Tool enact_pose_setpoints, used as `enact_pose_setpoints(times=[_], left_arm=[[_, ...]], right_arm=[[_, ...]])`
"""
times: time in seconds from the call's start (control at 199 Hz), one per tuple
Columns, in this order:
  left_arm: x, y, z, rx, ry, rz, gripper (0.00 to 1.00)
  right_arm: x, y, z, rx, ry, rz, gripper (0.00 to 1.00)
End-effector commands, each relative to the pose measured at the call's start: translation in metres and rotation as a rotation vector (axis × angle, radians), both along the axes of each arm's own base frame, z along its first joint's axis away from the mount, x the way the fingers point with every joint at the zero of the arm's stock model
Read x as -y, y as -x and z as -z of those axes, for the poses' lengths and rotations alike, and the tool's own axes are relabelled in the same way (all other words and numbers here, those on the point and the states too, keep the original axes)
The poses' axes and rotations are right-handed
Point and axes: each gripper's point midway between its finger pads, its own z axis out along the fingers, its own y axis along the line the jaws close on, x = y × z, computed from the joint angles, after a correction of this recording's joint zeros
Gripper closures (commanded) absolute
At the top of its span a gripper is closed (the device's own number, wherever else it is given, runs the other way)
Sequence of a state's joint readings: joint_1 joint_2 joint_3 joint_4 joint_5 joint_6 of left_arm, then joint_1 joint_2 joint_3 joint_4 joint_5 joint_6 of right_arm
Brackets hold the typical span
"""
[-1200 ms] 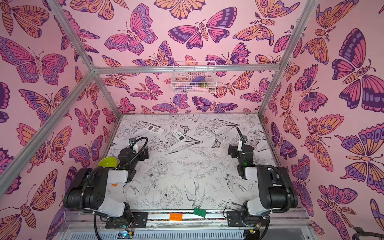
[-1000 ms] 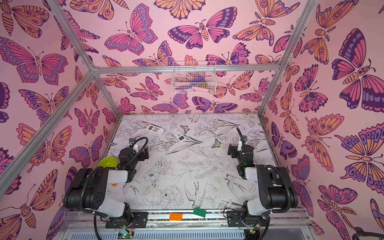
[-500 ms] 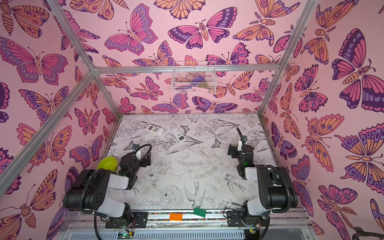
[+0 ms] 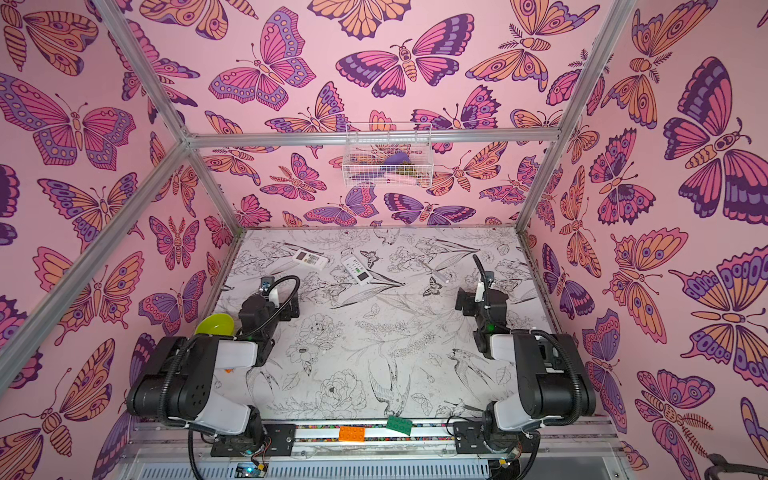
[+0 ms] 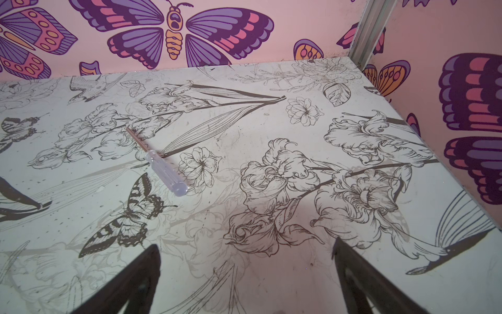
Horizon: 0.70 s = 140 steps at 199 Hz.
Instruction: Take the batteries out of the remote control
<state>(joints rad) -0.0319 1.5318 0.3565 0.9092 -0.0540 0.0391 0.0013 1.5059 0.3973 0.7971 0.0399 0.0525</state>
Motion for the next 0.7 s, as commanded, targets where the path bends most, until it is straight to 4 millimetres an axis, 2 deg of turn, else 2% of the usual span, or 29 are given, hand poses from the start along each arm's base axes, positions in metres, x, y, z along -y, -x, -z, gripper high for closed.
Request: enact_pose_setpoints(times=[0.0, 0.316, 0.411, 0.517, 0.587, 0.697], left_arm=[[-0.006, -0.001, 0.001, -0.007, 0.008, -0.029, 0.00], [-0.006, -0.002, -0.003, 0.010, 0.001, -0.028, 0.00], [0.002, -0.004, -0.014, -0.037, -0.002, 0.015, 0.00], [0.013, -0.010, -0.035, -0.101, -0.007, 0.075, 0.00], [0.018, -0.012, -0.050, -0.134, -0.006, 0.089, 0.00], [0.029, -0.003, -0.062, -0.286, 0.005, 0.140, 0.00]], right_arm=[[0.002, -0.003, -0.004, 0.015, -0.001, 0.000, 0.01], [0.002, -0.002, -0.005, 0.017, -0.003, 0.003, 0.01], [-0.001, -0.001, -0.019, 0.061, 0.001, -0.015, 0.01], [0.003, -0.003, -0.028, -0.057, -0.020, 0.024, 0.01], [0.004, -0.002, -0.043, -0.099, -0.060, 0.068, 0.01], [-0.024, -0.005, -0.066, -0.048, -0.134, 0.006, 0.01]])
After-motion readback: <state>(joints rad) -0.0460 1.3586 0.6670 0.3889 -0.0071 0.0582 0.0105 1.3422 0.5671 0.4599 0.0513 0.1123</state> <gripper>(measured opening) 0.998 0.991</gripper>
